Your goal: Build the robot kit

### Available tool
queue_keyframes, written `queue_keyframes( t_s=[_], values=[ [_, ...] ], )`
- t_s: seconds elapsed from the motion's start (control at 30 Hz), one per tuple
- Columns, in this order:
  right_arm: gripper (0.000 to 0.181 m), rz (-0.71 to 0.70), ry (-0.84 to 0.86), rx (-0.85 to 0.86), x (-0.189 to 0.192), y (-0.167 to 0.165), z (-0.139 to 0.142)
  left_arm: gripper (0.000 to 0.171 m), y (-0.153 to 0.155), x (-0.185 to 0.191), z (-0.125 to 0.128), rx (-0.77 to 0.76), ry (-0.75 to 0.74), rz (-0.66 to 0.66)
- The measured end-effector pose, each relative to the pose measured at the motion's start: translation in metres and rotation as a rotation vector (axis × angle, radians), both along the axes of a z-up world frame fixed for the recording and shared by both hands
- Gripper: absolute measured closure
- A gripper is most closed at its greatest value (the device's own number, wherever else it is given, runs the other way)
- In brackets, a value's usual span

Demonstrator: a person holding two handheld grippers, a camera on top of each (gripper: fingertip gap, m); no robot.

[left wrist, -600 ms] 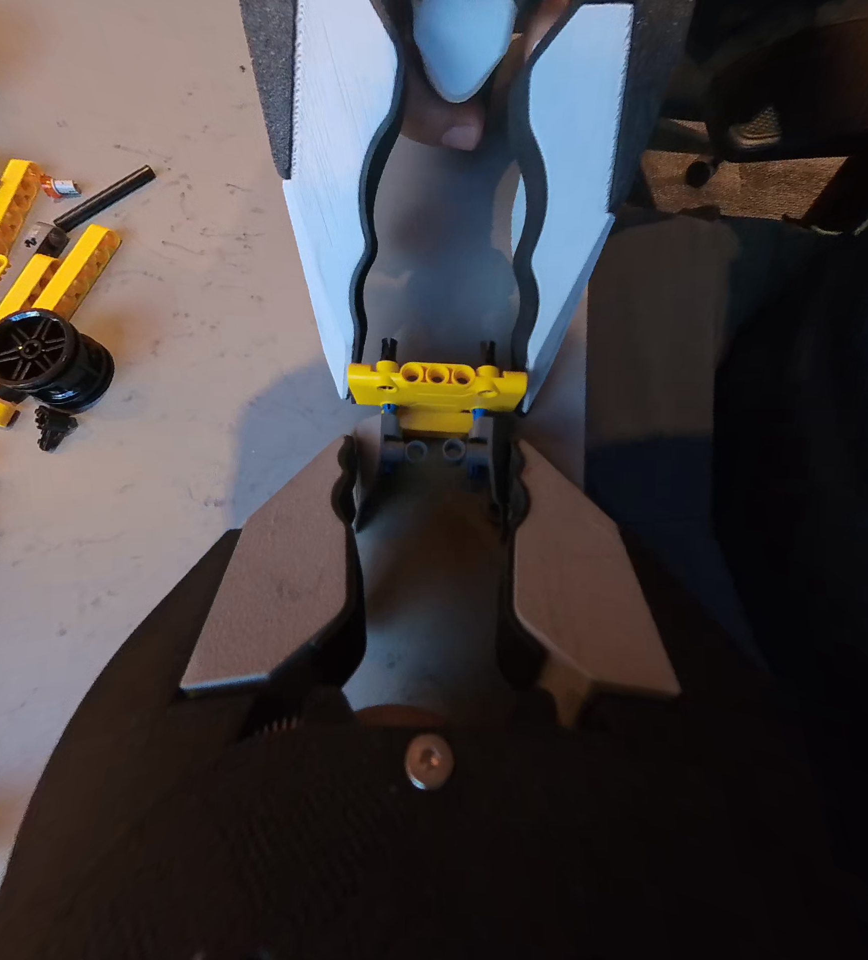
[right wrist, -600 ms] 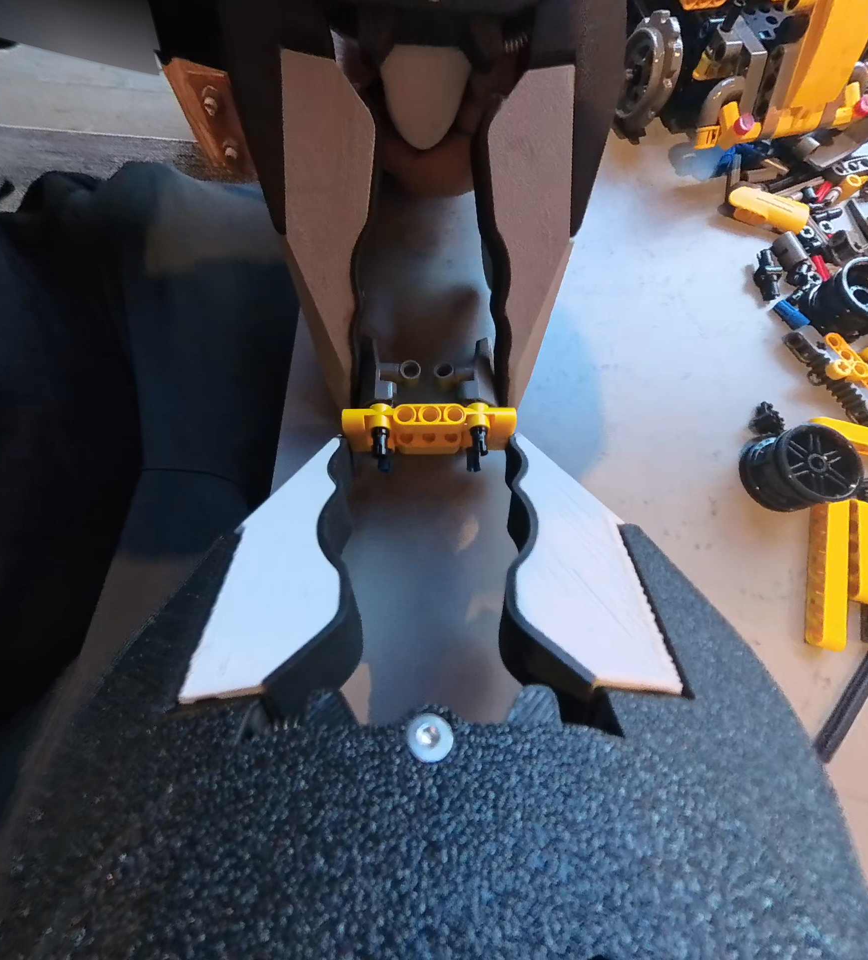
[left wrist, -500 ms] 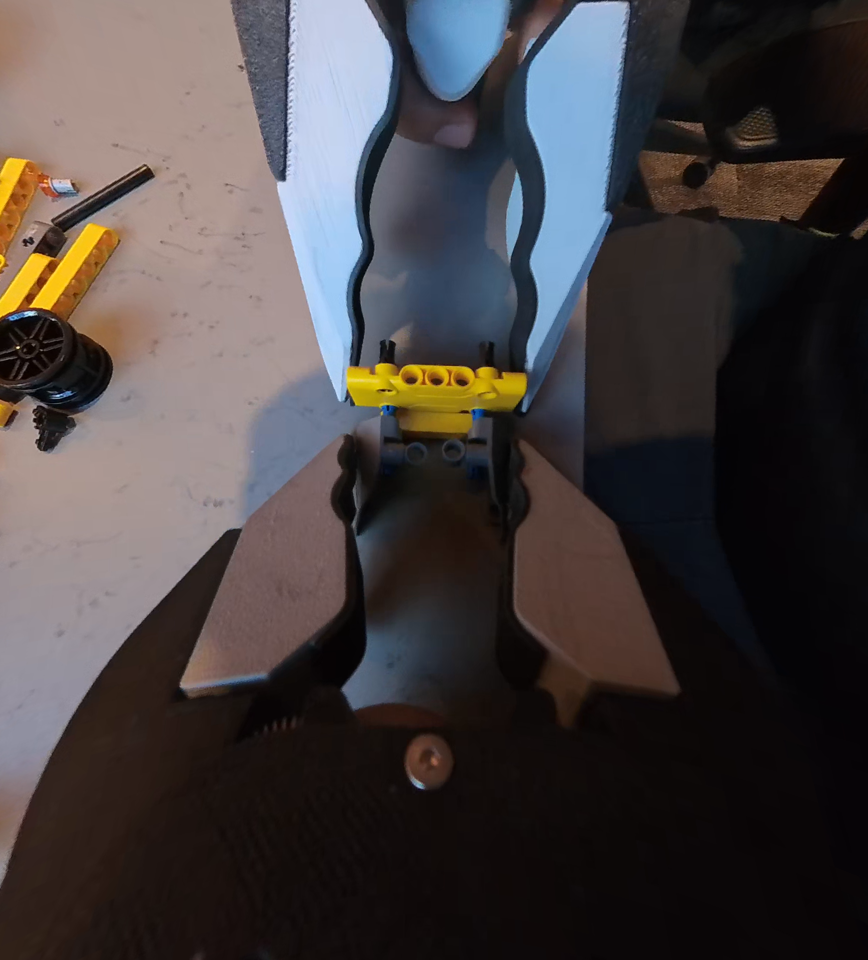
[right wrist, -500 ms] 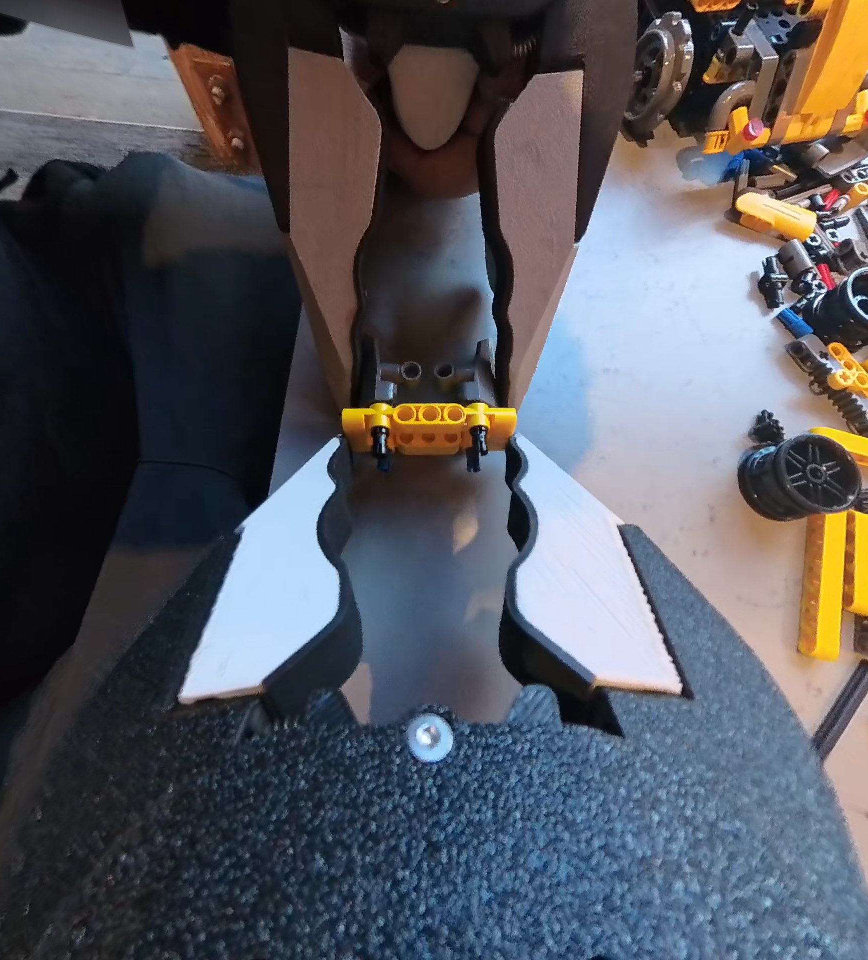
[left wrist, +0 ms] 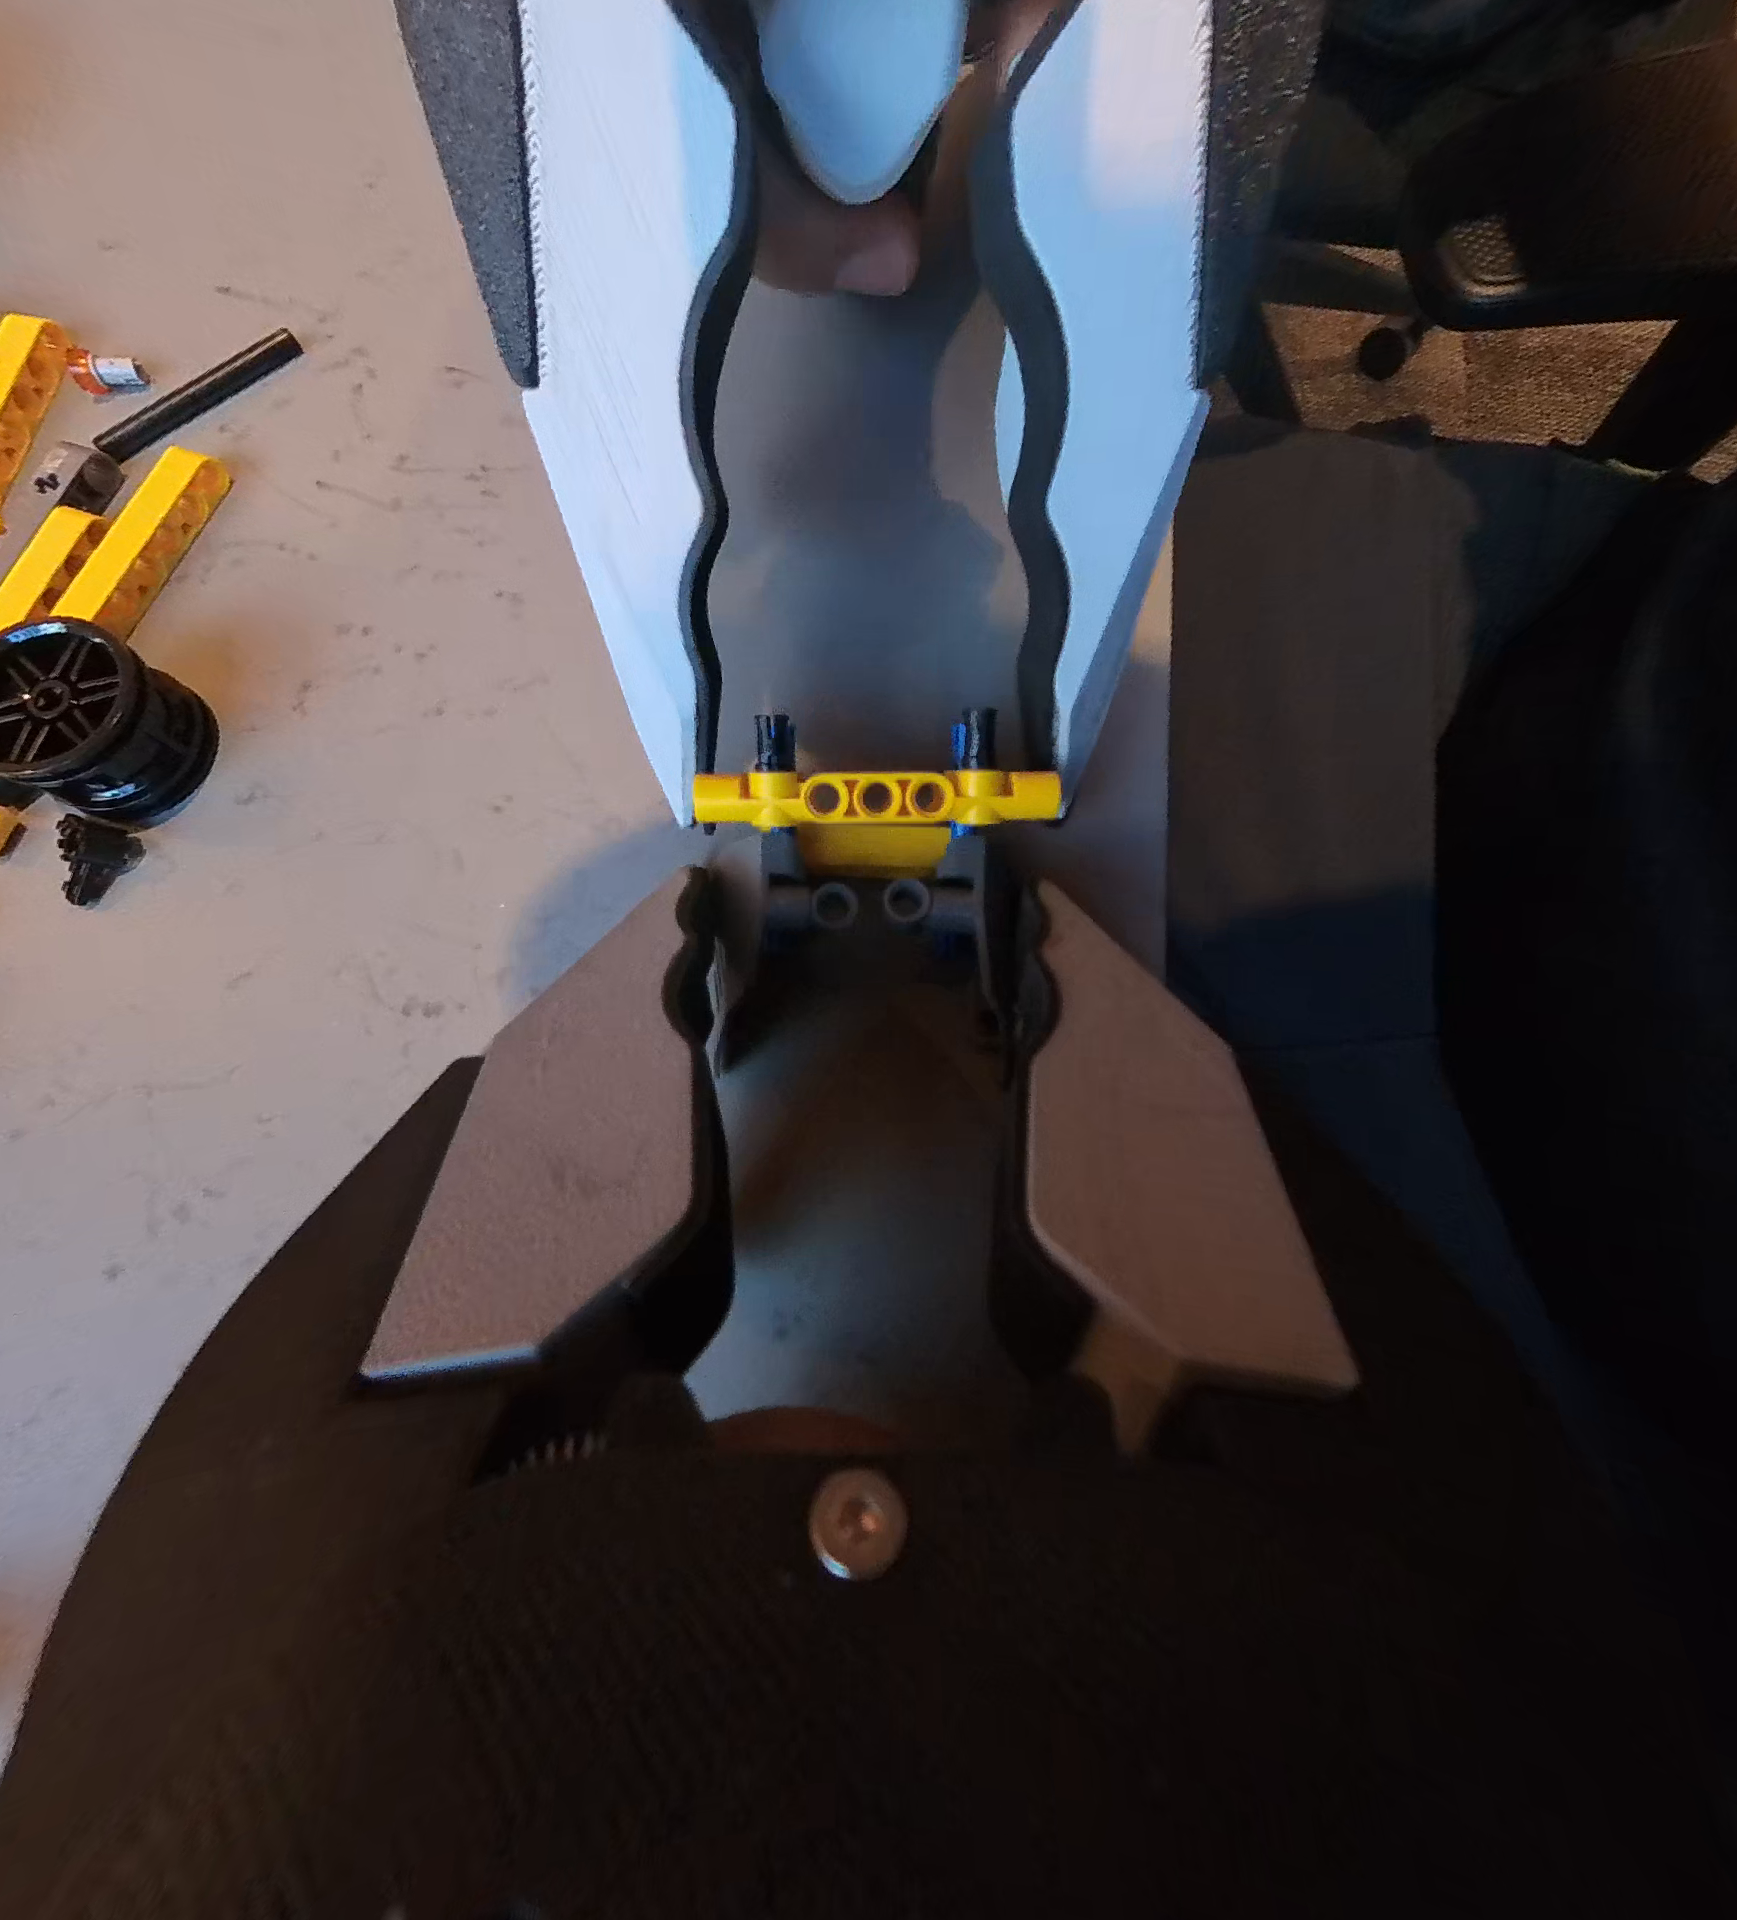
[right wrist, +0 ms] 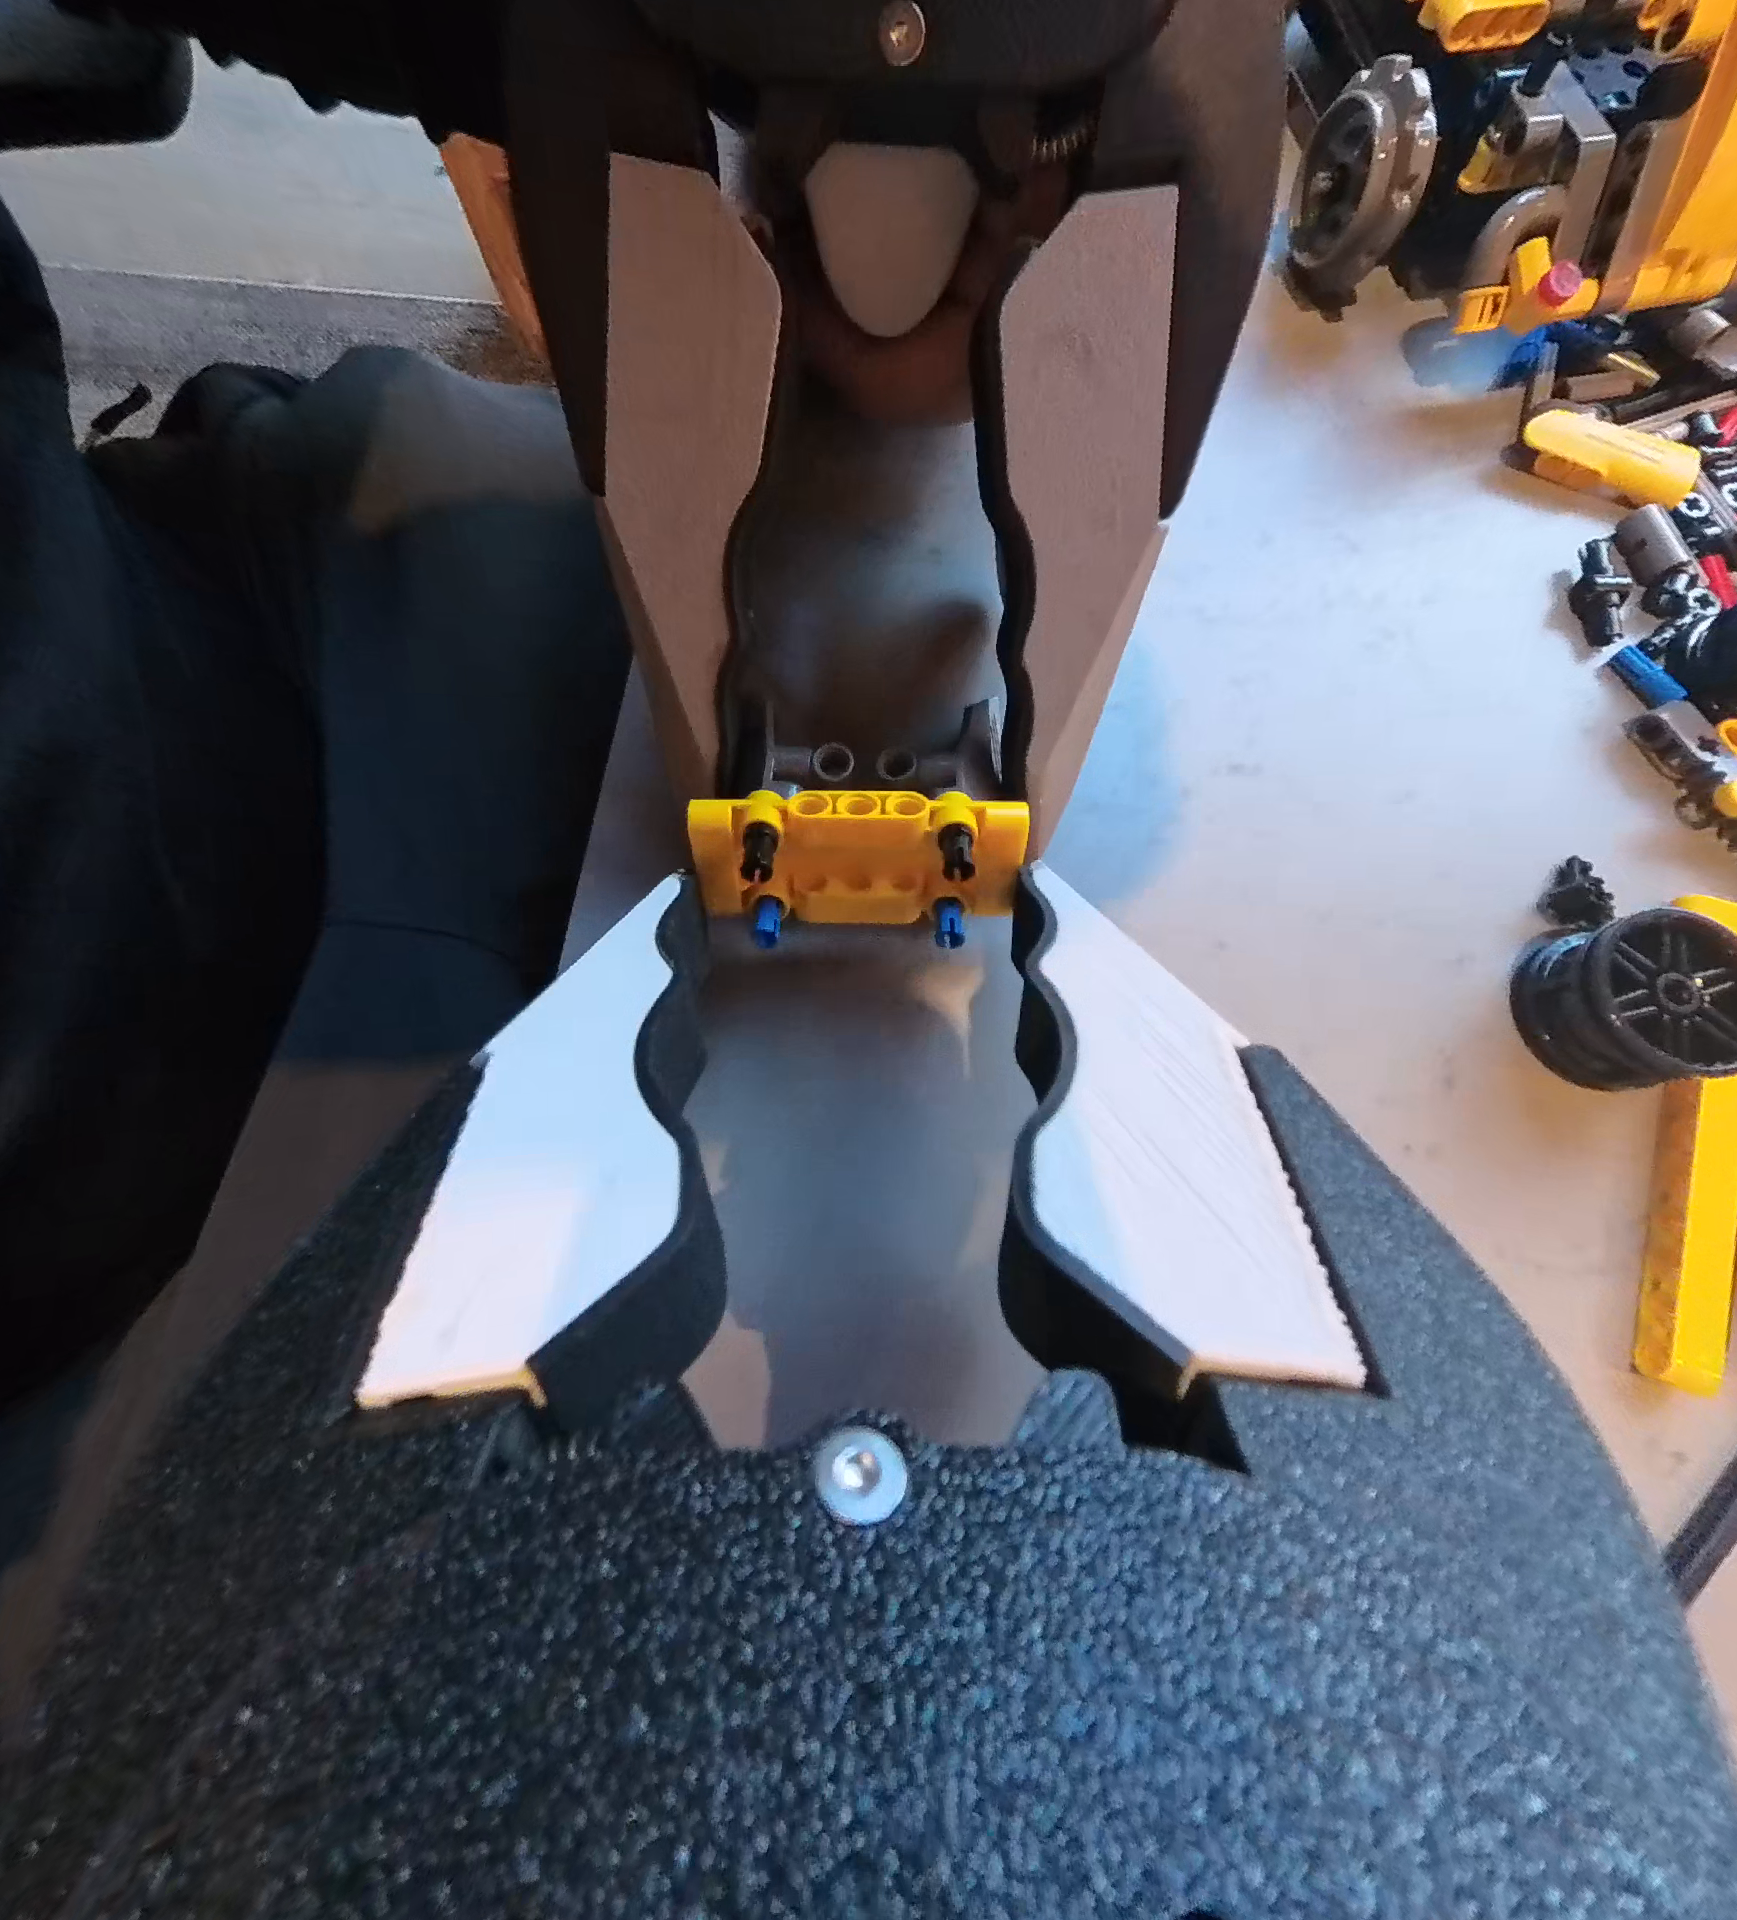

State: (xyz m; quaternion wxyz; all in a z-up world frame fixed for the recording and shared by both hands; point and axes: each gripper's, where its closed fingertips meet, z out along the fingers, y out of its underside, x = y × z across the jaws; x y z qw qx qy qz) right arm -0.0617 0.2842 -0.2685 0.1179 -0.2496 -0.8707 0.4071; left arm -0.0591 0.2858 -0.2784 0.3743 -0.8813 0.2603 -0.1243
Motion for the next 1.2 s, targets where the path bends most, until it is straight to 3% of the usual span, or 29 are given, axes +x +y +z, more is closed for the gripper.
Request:
queue_keyframes(
  t_s=[1.2],
  values=[
    [0.123,-0.030,0.003,0.024,0.006,0.011,-0.004,0.114,0.002,0.001,0.000,0.001,-0.006,-0.001]
  ],
)
